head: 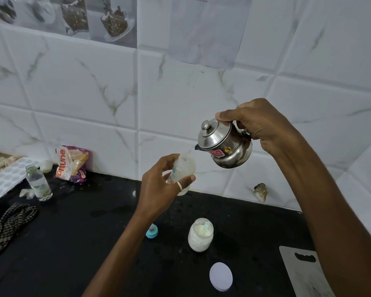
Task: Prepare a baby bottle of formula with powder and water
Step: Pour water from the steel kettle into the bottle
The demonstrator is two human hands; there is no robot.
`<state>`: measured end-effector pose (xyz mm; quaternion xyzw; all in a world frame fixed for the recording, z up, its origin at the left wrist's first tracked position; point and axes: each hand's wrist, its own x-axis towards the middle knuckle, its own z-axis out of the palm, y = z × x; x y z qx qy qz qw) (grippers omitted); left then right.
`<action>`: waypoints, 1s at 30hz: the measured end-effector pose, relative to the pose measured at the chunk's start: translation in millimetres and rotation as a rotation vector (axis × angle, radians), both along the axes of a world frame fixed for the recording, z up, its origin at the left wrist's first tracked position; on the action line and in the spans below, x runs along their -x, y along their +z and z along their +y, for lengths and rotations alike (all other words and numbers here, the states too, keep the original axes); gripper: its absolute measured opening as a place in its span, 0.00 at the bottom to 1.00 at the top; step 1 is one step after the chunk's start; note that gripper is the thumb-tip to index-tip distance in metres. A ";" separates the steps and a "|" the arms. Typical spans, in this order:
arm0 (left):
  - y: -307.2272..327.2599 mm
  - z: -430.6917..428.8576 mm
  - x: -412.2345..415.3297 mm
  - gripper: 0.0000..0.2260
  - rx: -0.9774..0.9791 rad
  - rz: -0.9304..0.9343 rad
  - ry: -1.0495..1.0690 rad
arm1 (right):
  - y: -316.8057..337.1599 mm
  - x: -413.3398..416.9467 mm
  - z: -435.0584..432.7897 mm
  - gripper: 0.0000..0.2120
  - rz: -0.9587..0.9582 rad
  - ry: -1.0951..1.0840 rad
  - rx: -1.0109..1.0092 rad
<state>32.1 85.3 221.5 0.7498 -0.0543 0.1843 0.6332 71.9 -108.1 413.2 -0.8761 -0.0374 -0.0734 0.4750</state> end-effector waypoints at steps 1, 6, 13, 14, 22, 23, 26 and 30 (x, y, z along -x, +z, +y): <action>-0.4 0.4 0.1 0.26 -0.002 -0.003 0.001 | 0.1 -0.1 0.4 0.14 0.001 0.002 -0.001; -0.8 0.8 0.3 0.26 -0.009 -0.008 -0.005 | -1.5 -1.9 0.8 0.17 0.009 -0.008 0.000; -0.1 0.8 0.5 0.25 -0.026 -0.011 -0.013 | 1.1 -0.9 0.7 0.13 -0.002 0.000 -0.002; -0.1 0.8 0.6 0.25 -0.026 -0.011 -0.013 | 1.4 -0.4 1.0 0.13 -0.001 0.004 -0.005; -1.7 2.0 0.5 0.26 -0.015 -0.014 -0.011 | 1.2 -1.0 1.1 0.21 0.003 -0.005 0.004; -1.5 2.1 0.5 0.26 -0.011 -0.014 -0.014 | 1.1 -0.8 1.5 0.21 0.004 -0.003 0.008; -1.2 2.3 0.5 0.25 0.001 -0.013 -0.022 | 1.1 0.2 3.0 0.21 0.015 -0.001 0.015; -1.3 1.7 -0.4 0.25 -0.009 -0.017 -0.019 | 2.5 0.7 2.2 0.22 0.018 -0.006 0.013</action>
